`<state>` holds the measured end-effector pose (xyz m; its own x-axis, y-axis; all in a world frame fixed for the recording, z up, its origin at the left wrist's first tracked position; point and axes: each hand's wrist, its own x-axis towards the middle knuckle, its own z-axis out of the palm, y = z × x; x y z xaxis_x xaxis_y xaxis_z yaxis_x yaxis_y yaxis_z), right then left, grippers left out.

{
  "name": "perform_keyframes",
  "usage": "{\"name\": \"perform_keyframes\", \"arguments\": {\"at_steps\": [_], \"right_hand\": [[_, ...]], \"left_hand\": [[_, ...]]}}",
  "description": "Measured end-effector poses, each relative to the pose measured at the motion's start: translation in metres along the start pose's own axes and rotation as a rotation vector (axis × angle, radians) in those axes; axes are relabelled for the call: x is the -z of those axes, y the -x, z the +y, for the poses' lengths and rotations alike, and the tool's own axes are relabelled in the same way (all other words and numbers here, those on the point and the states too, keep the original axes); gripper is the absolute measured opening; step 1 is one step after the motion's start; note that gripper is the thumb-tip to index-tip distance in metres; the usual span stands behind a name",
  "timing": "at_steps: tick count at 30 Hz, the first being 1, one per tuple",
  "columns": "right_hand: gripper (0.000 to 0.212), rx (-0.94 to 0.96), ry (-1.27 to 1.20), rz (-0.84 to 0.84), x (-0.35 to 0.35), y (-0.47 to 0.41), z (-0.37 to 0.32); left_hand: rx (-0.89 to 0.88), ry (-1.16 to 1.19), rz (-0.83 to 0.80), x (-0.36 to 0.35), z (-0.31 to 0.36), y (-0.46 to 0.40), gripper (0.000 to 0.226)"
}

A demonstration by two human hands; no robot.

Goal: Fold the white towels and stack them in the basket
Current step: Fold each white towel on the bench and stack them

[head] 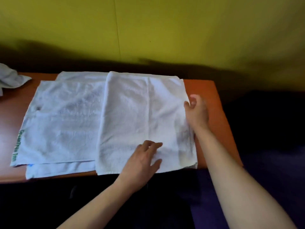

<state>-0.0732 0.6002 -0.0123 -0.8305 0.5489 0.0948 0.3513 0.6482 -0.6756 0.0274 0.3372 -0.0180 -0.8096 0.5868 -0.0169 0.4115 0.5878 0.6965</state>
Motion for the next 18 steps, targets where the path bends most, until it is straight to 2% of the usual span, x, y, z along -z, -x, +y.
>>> {"name": "perform_keyframes", "arguments": {"at_steps": [3,5,7,9,13,15,18], "right_hand": [[0.039,0.285,0.135,-0.029,-0.011,0.083,0.012],[0.038,0.358,0.286,-0.058,-0.014,0.122,0.026],[0.039,0.328,0.371,-0.052,-0.009,0.145,0.043],[0.040,0.217,0.381,0.010,0.000,0.160,0.058],[0.038,-0.020,0.308,0.091,0.015,0.185,0.064],[0.041,-0.226,0.156,0.089,0.023,0.196,0.057],[0.044,-0.639,-0.140,0.033,0.029,0.207,0.050]], "left_hand": [[0.094,-0.150,0.158,0.014,-0.039,0.032,0.040],[0.198,-0.226,0.224,0.025,-0.057,0.054,0.033],[0.320,-0.269,0.259,0.033,-0.069,0.071,0.038],[0.418,-0.255,0.288,0.039,-0.073,0.083,0.045],[0.599,0.044,0.329,0.044,-0.070,0.088,0.053],[0.708,0.210,0.339,0.047,-0.065,0.084,0.052],[0.887,0.423,0.358,0.057,-0.060,0.077,0.041]]}}
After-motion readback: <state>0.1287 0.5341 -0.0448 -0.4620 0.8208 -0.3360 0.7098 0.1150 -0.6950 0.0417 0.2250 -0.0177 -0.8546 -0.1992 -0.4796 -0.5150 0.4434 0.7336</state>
